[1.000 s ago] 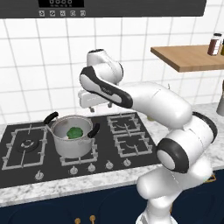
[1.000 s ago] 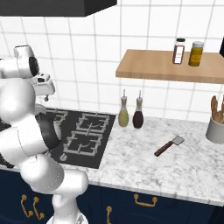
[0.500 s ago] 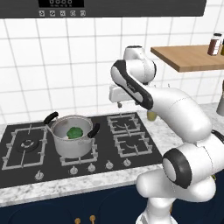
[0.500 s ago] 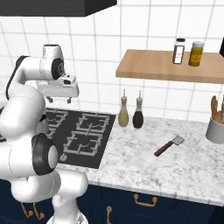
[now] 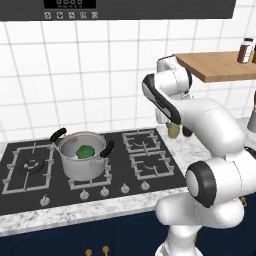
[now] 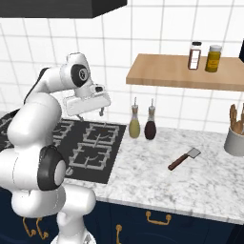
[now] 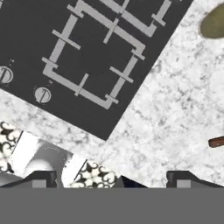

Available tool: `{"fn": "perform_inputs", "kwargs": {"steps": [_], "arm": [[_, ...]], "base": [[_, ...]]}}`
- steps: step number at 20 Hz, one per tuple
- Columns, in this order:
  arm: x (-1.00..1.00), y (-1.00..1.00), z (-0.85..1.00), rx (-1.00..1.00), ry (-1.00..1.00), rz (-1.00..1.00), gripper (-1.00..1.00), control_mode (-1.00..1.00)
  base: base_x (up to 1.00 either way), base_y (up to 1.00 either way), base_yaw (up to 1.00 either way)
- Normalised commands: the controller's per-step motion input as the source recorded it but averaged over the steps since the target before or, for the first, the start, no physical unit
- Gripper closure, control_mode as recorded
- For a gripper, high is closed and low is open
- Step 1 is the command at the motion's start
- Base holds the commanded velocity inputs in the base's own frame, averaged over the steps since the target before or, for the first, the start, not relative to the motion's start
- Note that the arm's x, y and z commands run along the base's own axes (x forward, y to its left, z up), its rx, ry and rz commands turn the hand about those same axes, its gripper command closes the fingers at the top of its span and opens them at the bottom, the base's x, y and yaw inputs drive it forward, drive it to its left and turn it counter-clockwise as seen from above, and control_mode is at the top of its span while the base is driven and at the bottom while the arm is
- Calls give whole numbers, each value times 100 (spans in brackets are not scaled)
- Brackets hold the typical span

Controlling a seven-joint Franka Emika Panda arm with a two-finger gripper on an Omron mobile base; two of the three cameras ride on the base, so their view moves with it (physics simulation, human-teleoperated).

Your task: Put the avocado and broccoli in the pot. Retrieve the spatula and lightly stir the vegetables in the pot.

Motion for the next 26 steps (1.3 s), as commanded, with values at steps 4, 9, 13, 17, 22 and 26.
{"fn": "perform_inputs", "kwargs": {"steps": [4,9,13,17,22,26], "arm": [[0,-92,-34,-28,24,57,-100,-100],[-16,-83,-41,-11,22,60,-100,-100],[-22,-64,-5,13,15,61,-100,-100],[-16,-65,-6,25,14,57,-100,-100],[18,-80,-36,13,20,47,-100,-100],[43,-74,-52,2,23,41,-100,-100]], "base": [[0,0,0],[0,0,0],[0,0,0],[0,0,0],[0,0,0],[0,0,0]]}}
